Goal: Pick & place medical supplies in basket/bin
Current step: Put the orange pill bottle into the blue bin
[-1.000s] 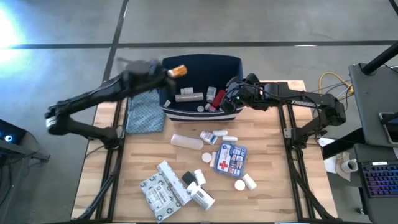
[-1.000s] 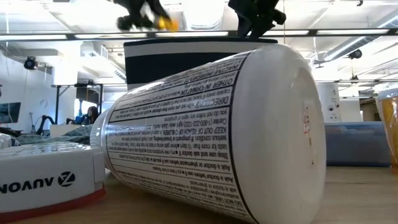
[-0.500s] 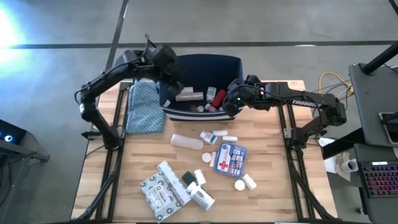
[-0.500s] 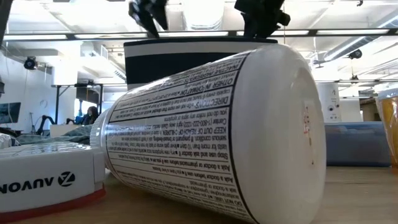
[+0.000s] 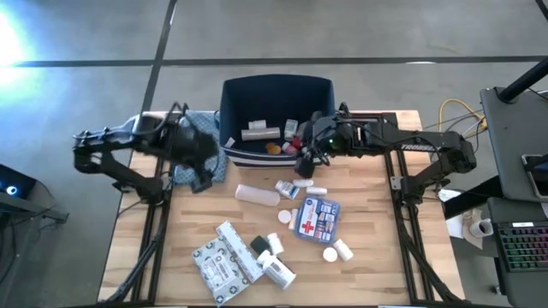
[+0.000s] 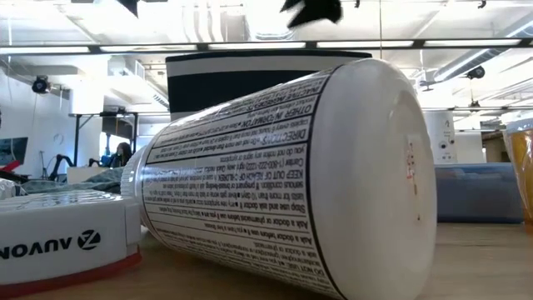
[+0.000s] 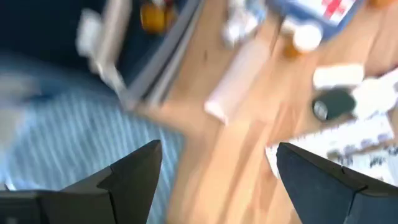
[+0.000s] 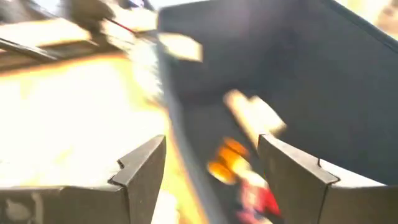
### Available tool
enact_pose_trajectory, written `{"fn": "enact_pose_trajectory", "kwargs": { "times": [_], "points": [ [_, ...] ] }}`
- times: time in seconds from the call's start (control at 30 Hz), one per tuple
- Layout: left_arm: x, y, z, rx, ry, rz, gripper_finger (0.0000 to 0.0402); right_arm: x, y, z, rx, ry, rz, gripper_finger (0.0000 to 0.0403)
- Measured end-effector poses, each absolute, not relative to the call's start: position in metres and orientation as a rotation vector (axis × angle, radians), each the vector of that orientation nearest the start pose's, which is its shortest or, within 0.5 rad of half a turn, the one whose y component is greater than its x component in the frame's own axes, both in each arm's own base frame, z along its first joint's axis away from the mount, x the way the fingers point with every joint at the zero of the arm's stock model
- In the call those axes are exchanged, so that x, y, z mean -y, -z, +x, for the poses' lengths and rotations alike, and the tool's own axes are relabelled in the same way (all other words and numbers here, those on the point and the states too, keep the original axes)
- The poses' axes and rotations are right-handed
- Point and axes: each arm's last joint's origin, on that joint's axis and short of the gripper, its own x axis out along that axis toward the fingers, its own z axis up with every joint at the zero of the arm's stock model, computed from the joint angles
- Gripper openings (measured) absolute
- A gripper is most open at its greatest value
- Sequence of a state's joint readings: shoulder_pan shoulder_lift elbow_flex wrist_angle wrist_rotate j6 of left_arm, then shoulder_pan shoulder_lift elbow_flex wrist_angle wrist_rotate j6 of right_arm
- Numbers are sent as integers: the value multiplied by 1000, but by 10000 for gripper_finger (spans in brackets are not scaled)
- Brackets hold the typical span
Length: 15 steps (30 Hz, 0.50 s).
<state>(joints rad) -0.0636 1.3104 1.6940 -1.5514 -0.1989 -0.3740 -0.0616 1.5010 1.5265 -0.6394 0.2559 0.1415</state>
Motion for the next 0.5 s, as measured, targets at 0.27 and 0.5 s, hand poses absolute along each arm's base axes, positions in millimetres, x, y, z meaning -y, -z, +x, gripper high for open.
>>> {"fn": "enact_pose_trajectory", "kwargs": {
  "times": [0.27, 0.5],
  "points": [
    [48, -334, 156, -1206, -268, -281, 294, 14, -357, 354, -582, 151, 132, 244],
    [66, -277, 140, -1246, -231, -279, 294, -2, -310, 387, -718, 87, 223, 244]
  ]
}}
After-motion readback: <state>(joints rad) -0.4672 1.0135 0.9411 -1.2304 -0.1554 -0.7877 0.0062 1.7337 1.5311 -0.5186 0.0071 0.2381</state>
